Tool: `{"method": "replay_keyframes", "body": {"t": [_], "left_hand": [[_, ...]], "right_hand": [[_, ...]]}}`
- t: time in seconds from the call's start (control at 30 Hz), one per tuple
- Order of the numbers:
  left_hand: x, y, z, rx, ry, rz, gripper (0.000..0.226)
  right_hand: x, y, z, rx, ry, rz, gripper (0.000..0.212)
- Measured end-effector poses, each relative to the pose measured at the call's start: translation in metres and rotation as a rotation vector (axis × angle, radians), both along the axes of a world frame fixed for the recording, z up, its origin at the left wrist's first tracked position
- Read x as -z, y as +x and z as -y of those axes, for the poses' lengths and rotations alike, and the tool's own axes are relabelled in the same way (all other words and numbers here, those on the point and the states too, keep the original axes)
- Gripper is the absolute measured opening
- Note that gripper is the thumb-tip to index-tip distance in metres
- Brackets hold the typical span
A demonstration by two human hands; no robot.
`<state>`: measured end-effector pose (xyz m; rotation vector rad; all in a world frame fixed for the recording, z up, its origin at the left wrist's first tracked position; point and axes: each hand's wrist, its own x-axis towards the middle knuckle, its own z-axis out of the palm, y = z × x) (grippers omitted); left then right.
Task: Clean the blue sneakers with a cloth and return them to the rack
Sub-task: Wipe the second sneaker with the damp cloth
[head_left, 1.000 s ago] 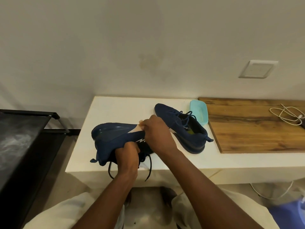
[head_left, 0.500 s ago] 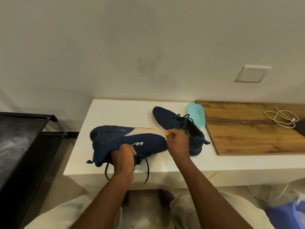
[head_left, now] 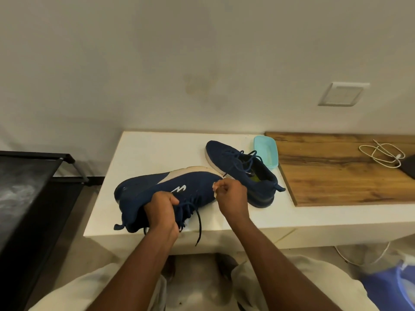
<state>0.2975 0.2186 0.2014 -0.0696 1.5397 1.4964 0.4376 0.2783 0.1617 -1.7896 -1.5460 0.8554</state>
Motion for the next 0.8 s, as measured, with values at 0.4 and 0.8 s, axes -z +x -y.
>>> {"method": "replay_keyframes", "body": {"t": [0.4, 0.8], "left_hand": [[0.004, -0.005, -0.007, 0.127, 0.035, 0.137, 0.023], [0.003, -0.009, -0.015, 0.180, 0.096, 0.255, 0.041]], "right_hand": [[-0.014, -0.026, -0.012, -0.331, 0.190, 0.241, 0.026], [-0.037, -0.055, 0.022, -0.692, 0.341, 0.265, 0.034]]}}
